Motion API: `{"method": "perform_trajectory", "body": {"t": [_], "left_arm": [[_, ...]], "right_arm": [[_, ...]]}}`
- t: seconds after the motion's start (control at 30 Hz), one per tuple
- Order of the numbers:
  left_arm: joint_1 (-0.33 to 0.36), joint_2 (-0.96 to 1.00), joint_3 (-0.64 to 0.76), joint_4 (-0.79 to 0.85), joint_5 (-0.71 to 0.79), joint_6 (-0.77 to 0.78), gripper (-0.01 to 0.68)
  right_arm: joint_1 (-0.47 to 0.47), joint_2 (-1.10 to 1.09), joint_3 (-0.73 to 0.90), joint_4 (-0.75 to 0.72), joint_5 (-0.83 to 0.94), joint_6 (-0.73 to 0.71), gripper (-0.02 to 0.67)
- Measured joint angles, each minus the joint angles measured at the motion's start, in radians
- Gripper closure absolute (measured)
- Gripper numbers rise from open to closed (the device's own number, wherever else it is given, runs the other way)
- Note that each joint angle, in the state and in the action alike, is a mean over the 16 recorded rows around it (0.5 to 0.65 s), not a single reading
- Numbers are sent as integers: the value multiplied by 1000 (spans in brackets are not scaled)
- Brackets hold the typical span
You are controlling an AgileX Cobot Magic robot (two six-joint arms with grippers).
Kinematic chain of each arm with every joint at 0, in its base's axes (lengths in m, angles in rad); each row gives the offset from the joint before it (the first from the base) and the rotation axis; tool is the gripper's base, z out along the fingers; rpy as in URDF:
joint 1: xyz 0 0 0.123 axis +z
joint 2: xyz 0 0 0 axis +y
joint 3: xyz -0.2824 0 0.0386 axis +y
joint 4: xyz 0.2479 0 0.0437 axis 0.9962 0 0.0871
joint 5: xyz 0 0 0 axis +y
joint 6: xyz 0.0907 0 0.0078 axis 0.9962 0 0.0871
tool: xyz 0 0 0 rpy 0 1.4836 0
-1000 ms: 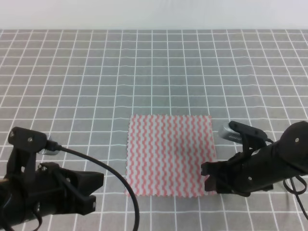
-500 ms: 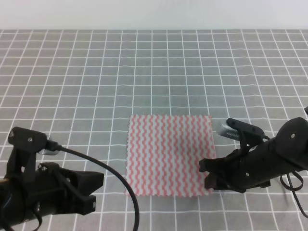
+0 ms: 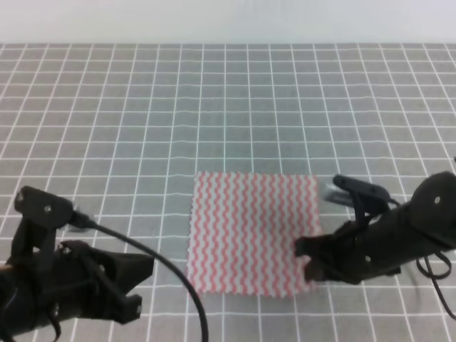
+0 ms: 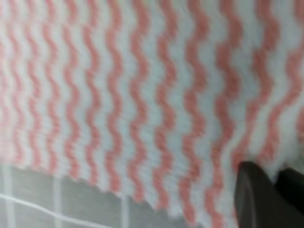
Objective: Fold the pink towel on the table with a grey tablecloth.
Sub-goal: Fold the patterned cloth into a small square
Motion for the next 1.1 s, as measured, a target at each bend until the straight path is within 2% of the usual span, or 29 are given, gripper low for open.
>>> {"method": "perform_trajectory", "body": {"t": [0.3, 0.63, 0.97, 1.1], "left_arm": [[0, 40, -6, -58, 23, 295, 673], [0, 199, -81, -159, 88, 619, 673], [-5, 336, -170, -173, 113, 773, 670], [-15, 365, -185, -174, 103, 814, 621]], "right_arm": [[0, -10, -67, 7, -31, -2, 664], [0, -1, -104, 13, -87, -3, 663], [0, 6, -108, 22, -134, -2, 662], [0, 6, -109, 24, -141, -2, 662]]}}
